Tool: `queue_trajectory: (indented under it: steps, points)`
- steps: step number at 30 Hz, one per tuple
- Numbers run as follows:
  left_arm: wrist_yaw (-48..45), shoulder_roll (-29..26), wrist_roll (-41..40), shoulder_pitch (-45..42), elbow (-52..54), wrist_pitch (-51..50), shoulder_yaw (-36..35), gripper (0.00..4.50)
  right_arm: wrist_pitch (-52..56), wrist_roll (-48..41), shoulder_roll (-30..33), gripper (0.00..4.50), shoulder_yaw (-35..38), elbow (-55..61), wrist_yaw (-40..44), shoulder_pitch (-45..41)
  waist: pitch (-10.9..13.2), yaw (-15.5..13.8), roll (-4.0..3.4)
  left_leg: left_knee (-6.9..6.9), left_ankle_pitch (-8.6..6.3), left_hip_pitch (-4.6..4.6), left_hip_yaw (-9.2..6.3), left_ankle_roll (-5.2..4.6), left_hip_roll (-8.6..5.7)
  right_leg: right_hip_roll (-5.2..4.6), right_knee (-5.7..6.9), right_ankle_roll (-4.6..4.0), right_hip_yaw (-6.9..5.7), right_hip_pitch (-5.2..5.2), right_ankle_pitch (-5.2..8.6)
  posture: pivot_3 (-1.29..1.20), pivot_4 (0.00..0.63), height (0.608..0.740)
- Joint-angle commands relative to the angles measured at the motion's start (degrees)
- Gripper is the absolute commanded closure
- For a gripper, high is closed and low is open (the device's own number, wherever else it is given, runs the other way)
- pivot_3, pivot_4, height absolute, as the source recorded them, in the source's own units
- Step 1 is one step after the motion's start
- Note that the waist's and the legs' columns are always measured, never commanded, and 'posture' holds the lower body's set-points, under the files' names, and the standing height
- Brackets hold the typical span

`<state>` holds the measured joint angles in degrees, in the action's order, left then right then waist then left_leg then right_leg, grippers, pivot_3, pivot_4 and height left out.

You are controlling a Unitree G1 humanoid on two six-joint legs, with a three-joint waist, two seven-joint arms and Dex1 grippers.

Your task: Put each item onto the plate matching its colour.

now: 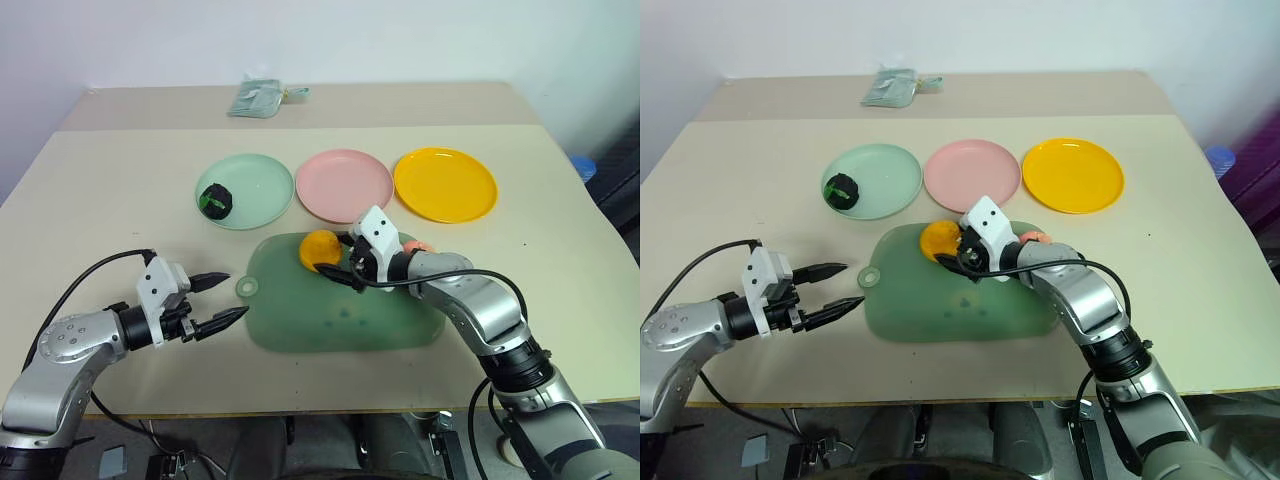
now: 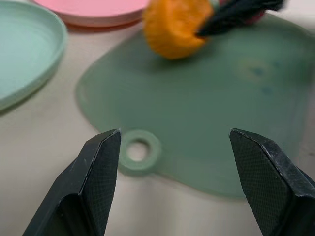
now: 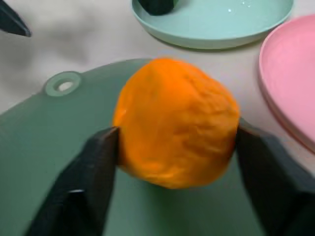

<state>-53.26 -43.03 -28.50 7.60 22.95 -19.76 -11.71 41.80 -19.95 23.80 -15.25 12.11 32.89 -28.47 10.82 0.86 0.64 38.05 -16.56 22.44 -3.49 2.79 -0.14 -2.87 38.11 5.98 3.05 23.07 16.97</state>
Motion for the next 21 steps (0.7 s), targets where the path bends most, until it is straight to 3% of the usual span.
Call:
queue_trajectory:
  steps: [1,5,9,12,17,19,21]
  points:
    - [0.45,0.58,-1.07,2.37,4.87,-0.61,0.64,0.93,2.69,-4.0,-0.99,1.75,7.32,3.02,-0.83,-3.72,0.02,0.15,-0.04,-0.01,-0.01,0.01,0.01,-0.01,0.0,0.0,0.0,0.0,0.01,0.02,0.0,0.0,0.15,0.74]
    - [2.24,2.45,-1.18,1.49,6.95,-0.72,2.39,0.93,5.58,-7.42,-1.12,1.75,15.77,2.77,-3.51,-7.76,0.02,0.18,-0.04,-0.03,-0.01,0.02,0.0,-0.01,0.04,0.06,0.01,0.0,0.01,0.05,0.0,0.0,0.15,0.74]
    - [4.3,5.43,-0.69,-1.3,8.85,-0.95,5.91,0.93,7.4,-5.25,0.87,1.75,23.67,-6.86,-10.42,-13.5,0.03,-0.06,-0.05,-0.01,-0.01,0.03,0.01,-0.01,-0.01,0.02,0.01,0.0,0.01,0.02,0.0,0.0,0.15,0.74]
    - [4.95,6.65,0.18,-2.38,9.61,-1.06,8.89,0.93,3.36,0.61,3.77,1.75,22.55,-17.52,-12.42,-15.61,-0.02,-0.06,0.01,-0.02,-0.01,0.02,0.02,-0.02,-0.04,0.0,-0.02,0.0,0.0,0.0,0.0,0.0,0.15,0.74]
    - [5.32,7.82,1.32,-3.48,8.91,-0.13,12.01,0.93,-10.16,6.79,3.26,1.75,21.08,-37.88,-12.39,-20.27,0.04,0.95,-0.13,-0.05,-0.01,0.03,0.2,-0.03,-0.08,0.12,-0.01,-0.01,0.11,0.11,0.0,0.0,0.15,0.74]
    - [5.37,8.05,1.96,-3.16,8.87,0.41,12.8,0.93,-12.91,6.81,3.19,0.71,21.53,-41.89,-10.3,-21.18,0.05,1.71,-0.22,-0.09,-0.01,0.06,0.2,-0.03,-0.05,0.18,0.02,-0.01,0.13,0.16,0.0,0.0,0.15,0.74]
    - [5.6,8.23,2.29,-2.88,8.93,0.66,13.03,0.93,-15.77,6.9,3.92,0.04,21.22,-41.1,-7.56,-20.57,0.05,1.9,-0.22,-0.09,-0.01,0.05,0.23,-0.03,-0.03,0.19,0.01,-0.01,0.17,0.17,0.0,0.0,0.15,0.74]
